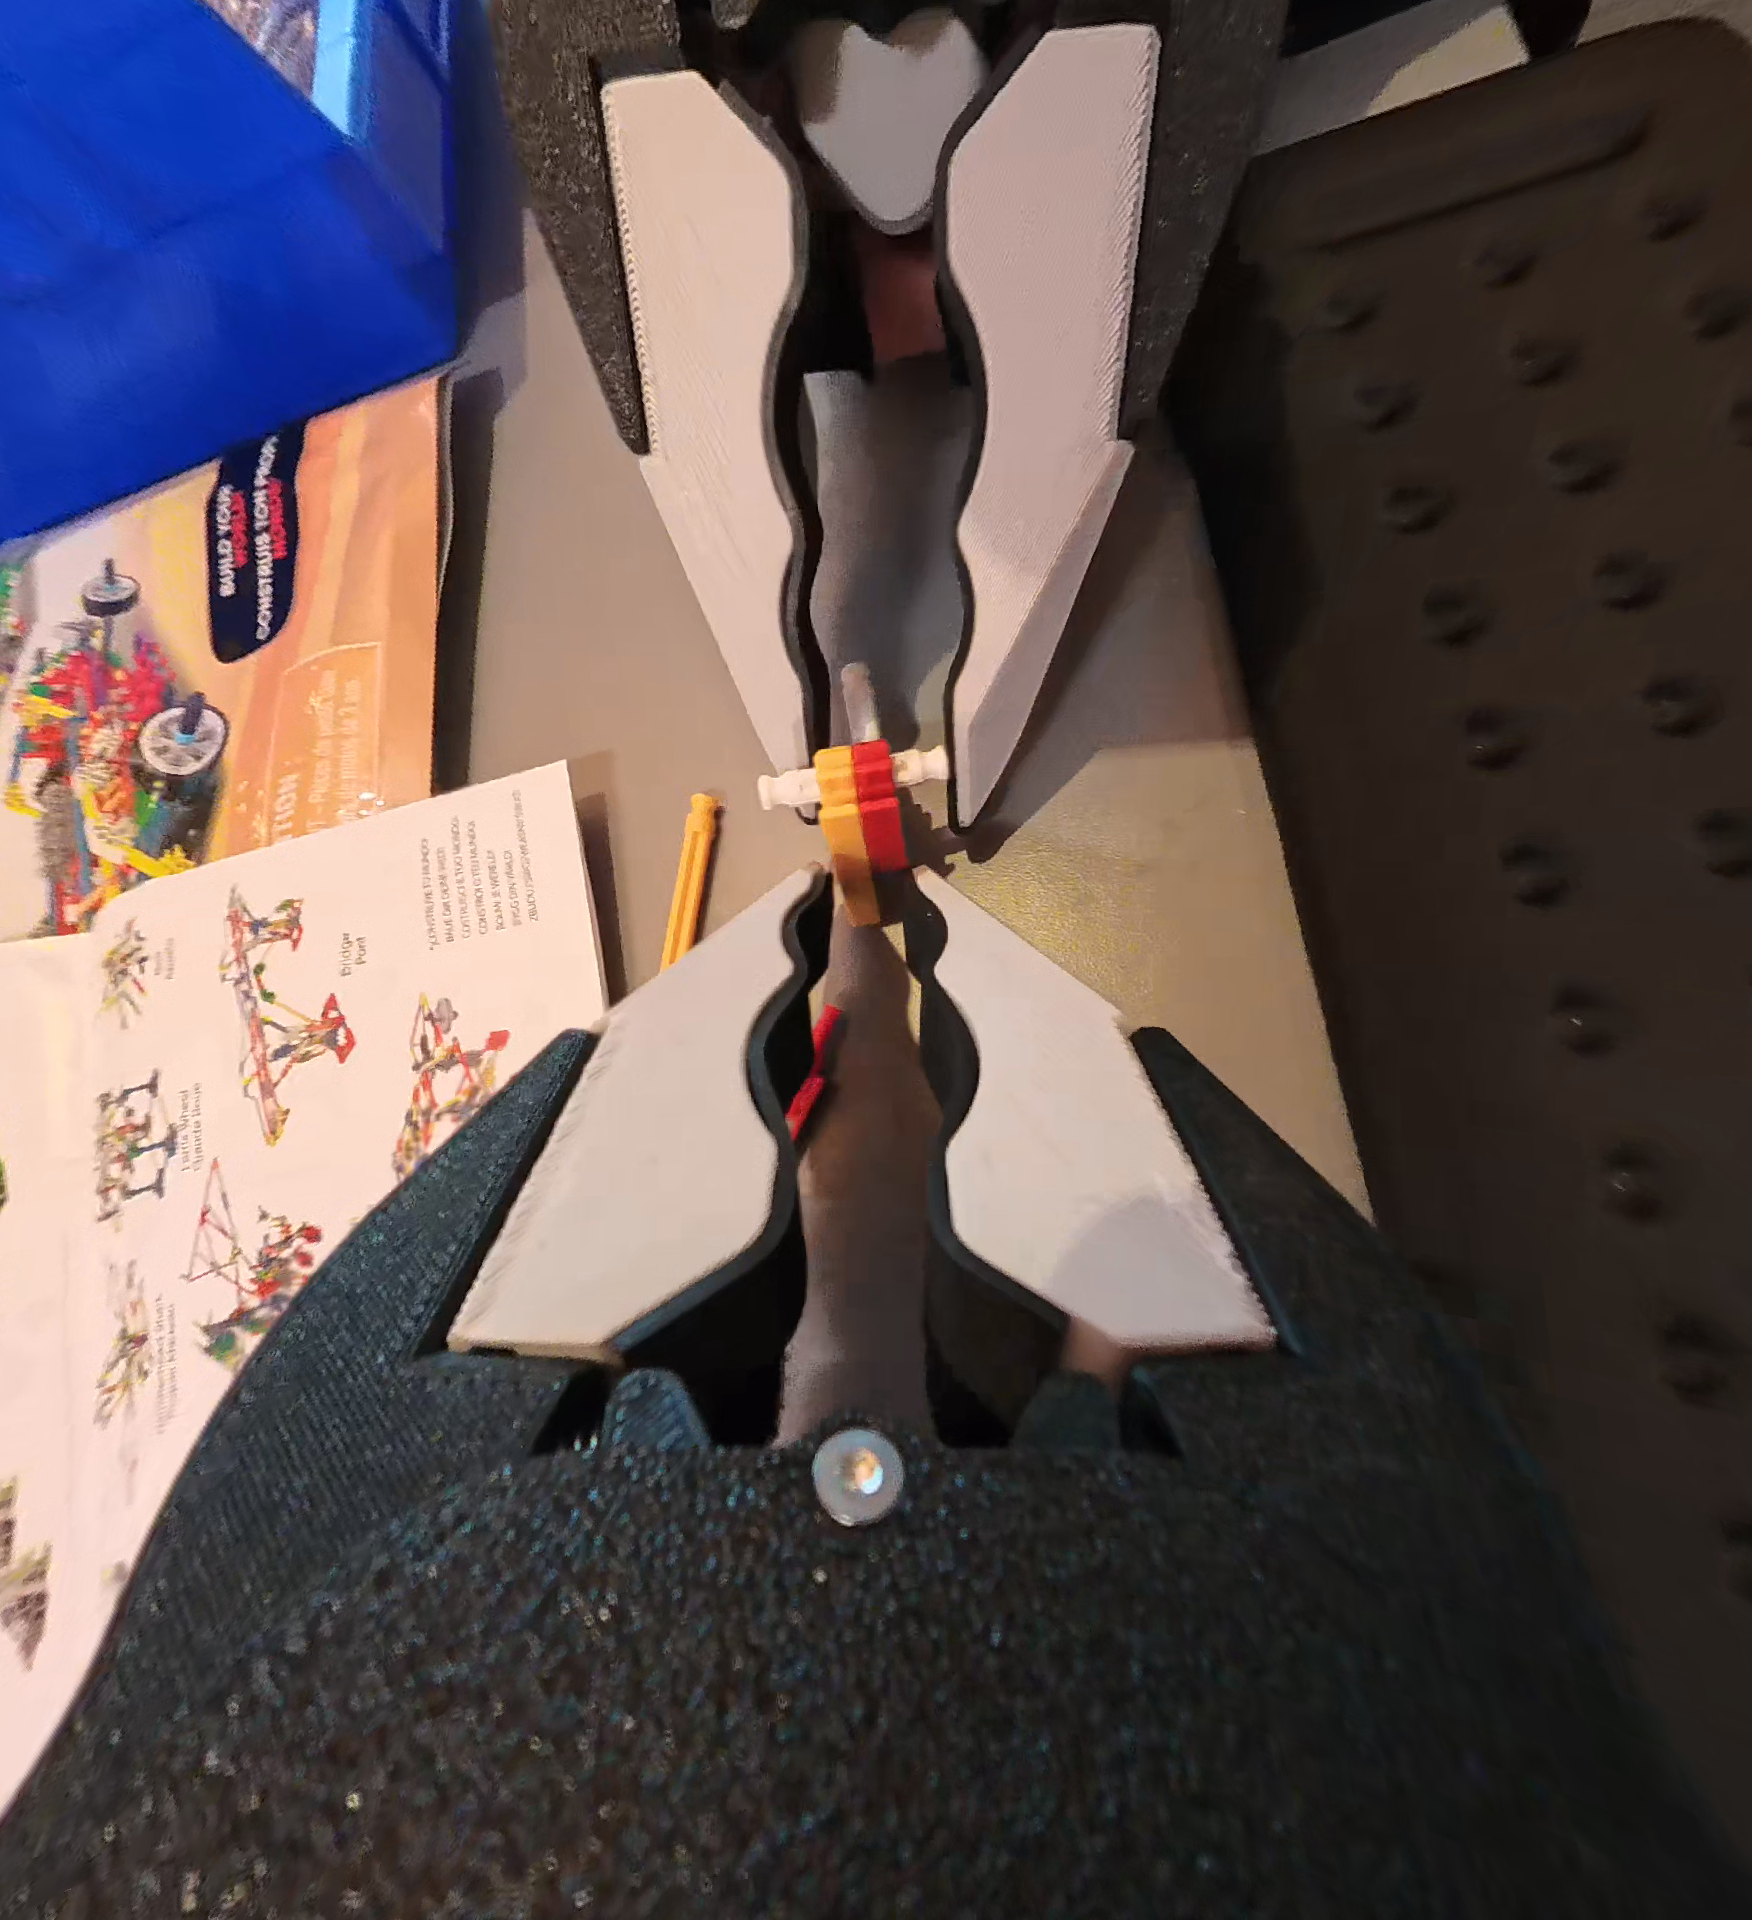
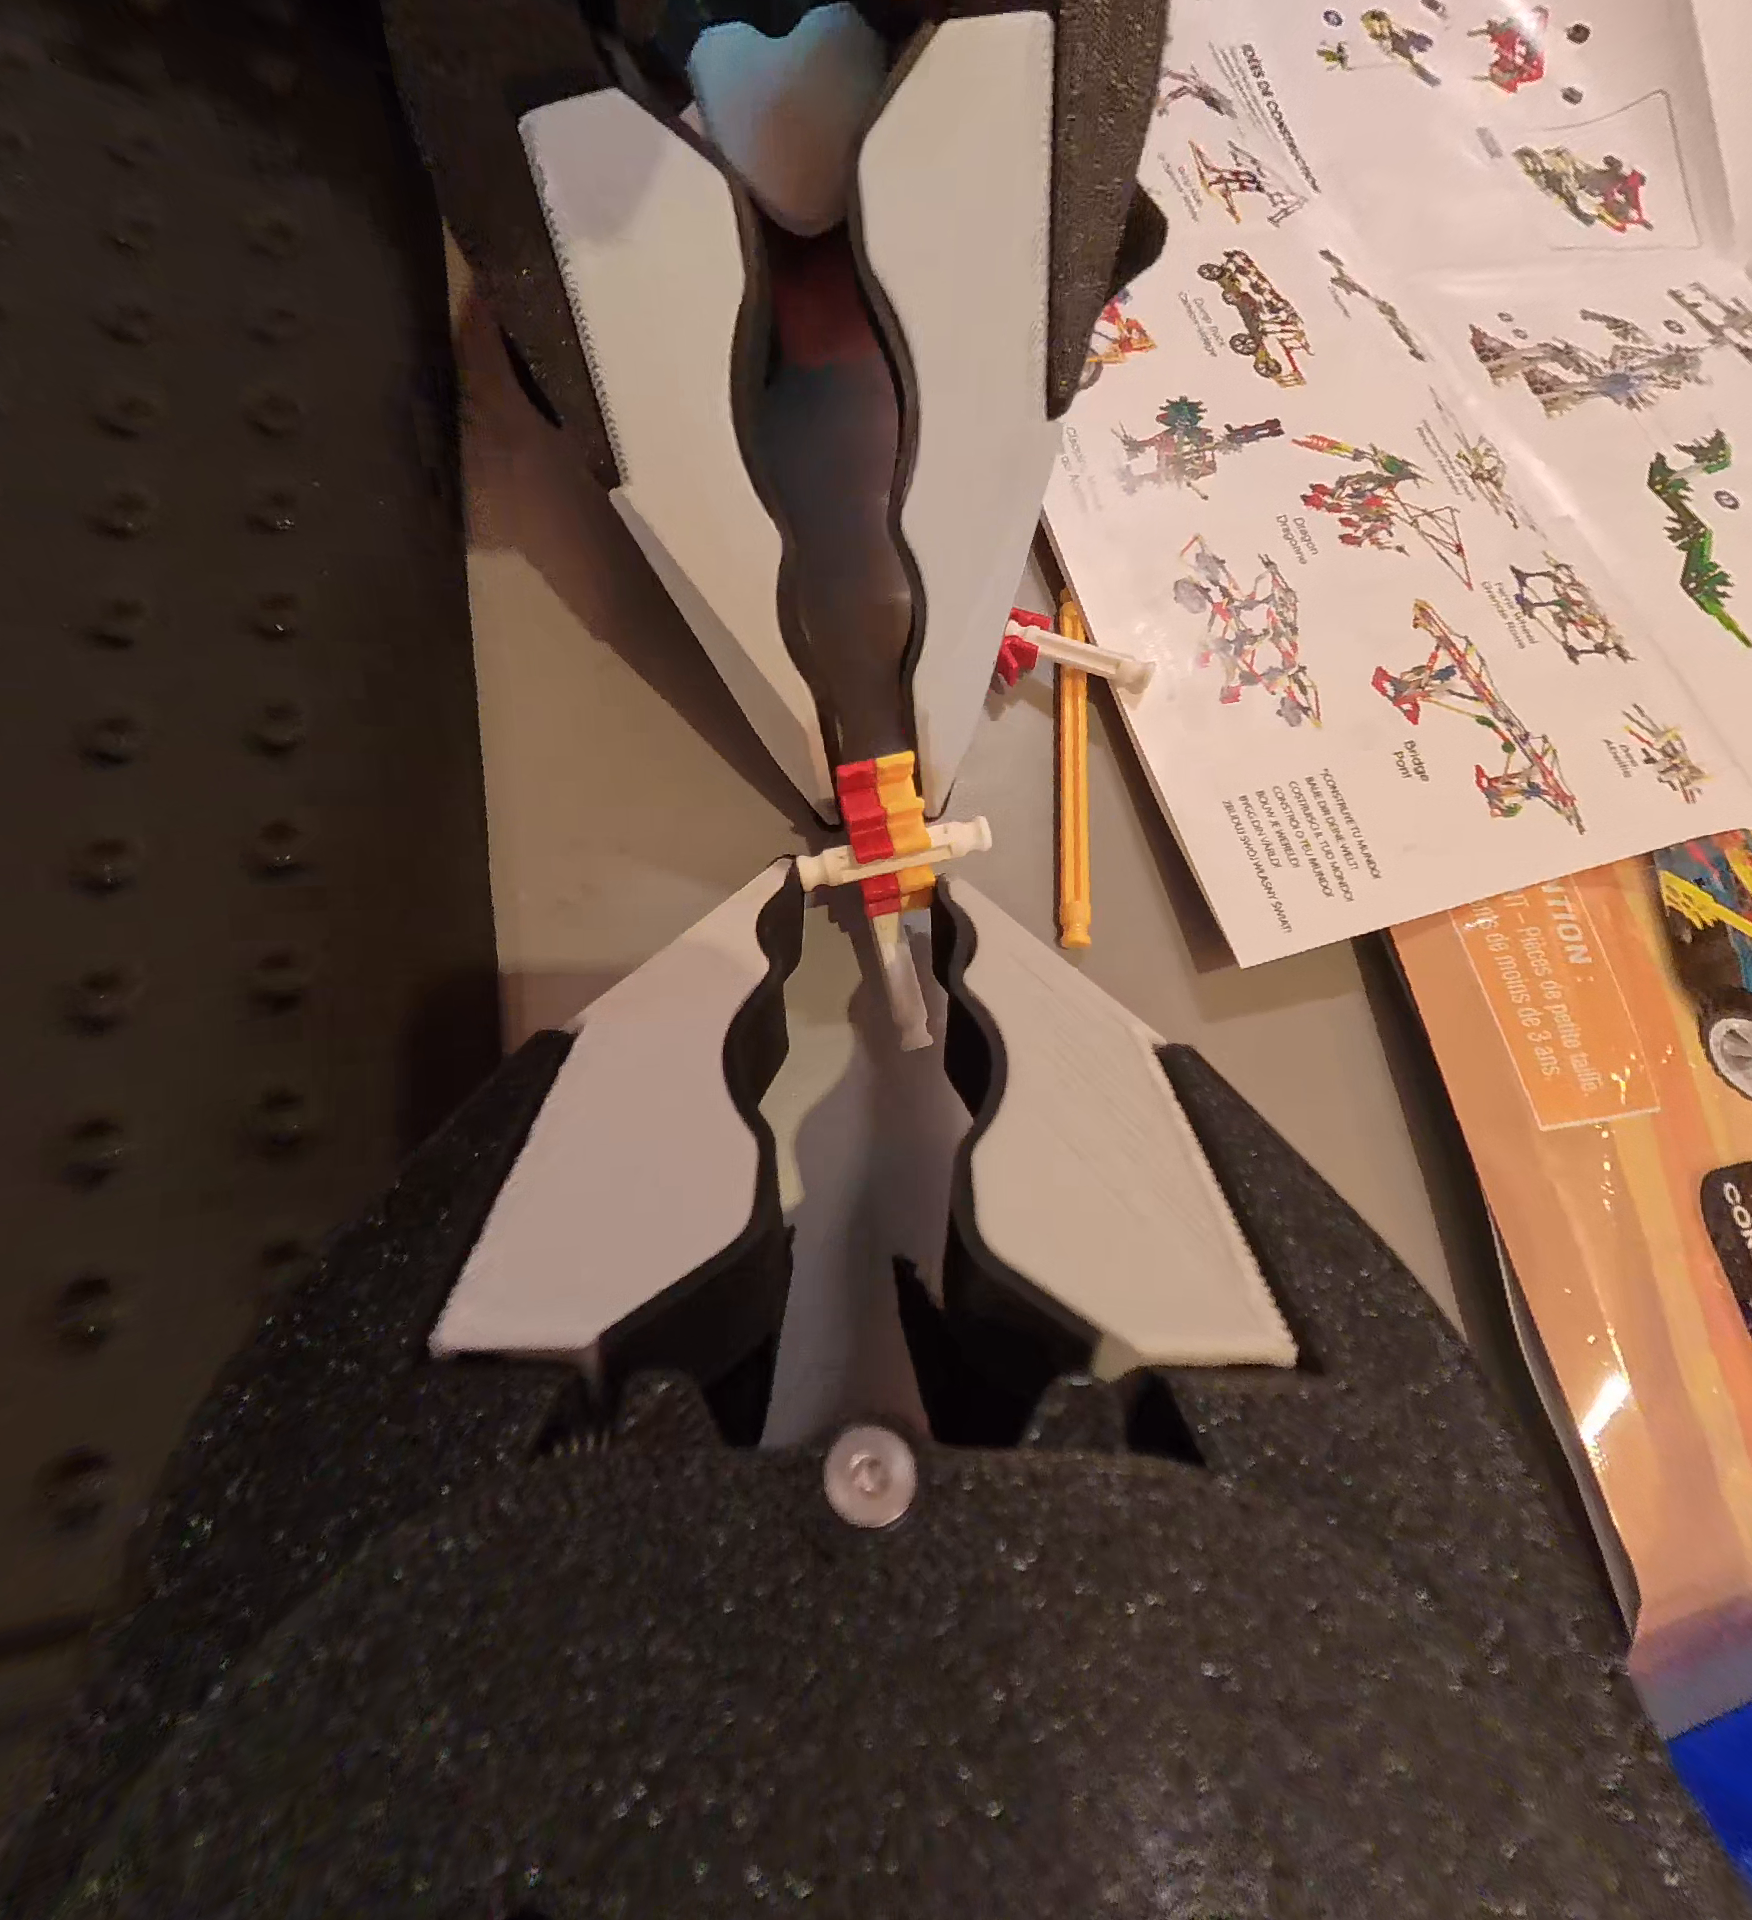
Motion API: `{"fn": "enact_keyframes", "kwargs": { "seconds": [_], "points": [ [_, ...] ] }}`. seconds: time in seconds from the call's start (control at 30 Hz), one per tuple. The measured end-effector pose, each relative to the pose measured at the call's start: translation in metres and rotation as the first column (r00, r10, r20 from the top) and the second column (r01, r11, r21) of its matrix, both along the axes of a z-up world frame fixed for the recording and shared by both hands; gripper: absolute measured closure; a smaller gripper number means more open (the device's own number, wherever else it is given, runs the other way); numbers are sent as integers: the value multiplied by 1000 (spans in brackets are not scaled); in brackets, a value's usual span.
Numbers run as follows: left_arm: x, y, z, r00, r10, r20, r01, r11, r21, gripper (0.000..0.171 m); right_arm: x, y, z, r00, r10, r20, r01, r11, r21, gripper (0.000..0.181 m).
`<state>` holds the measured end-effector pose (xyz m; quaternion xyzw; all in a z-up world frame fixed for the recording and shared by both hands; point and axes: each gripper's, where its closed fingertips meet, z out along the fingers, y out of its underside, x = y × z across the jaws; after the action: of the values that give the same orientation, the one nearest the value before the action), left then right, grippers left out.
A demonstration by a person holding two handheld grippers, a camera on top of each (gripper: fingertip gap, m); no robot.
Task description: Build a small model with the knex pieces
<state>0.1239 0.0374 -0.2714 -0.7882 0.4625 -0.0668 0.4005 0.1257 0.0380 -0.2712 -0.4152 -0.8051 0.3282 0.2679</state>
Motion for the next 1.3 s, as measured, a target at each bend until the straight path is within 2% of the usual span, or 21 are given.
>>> {"fn": "enact_keyframes", "kwargs": {
  "seconds": [0.4,0.47,0.57,0.7,0.77,0.87,0.97,1.03,1.1,1.17,1.23,1.3],
  "points": [
    [0,1,0,993,-4,-115,13,997,77,164,-2,1,0,1000,-9,-16,9,1000,17,161],
    [-4,4,0,986,3,-165,16,993,115,167,-4,3,2,999,-23,-25,23,1000,15,159],
    [-3,6,7,979,10,-204,30,981,190,169,-5,7,10,997,-53,-51,51,998,-32,147],
    [-5,11,22,969,52,-240,29,946,324,169,-3,16,25,992,-115,-58,104,980,-168,146],
    [-9,15,35,963,92,-253,20,912,409,169,-1,21,36,986,-152,-66,129,954,-270,146],
    [-11,17,54,962,129,-240,13,858,513,169,-2,23,61,972,-211,-100,144,879,-454,147],
    [-9,14,69,966,129,-222,23,816,577,169,-2,31,80,950,-284,-131,167,815,-555,146],
    [-11,13,76,963,144,-227,28,786,618,169,-2,35,90,938,-325,-121,174,742,-648,146],
    [-10,10,87,967,148,-208,25,756,654,169,-1,37,95,931,-350,-107,174,681,-711,147],
    [-8,8,95,969,151,-197,27,725,688,170,-1,26,100,944,-313,-101,130,639,-758,152],
    [-7,6,101,971,152,-185,23,710,704,170,-2,18,104,947,-300,-112,109,633,-767,157],
    [-8,6,104,973,153,-175,20,695,719,169,-2,14,115,942,-296,-158,63,619,-783,170]
  ]
}}
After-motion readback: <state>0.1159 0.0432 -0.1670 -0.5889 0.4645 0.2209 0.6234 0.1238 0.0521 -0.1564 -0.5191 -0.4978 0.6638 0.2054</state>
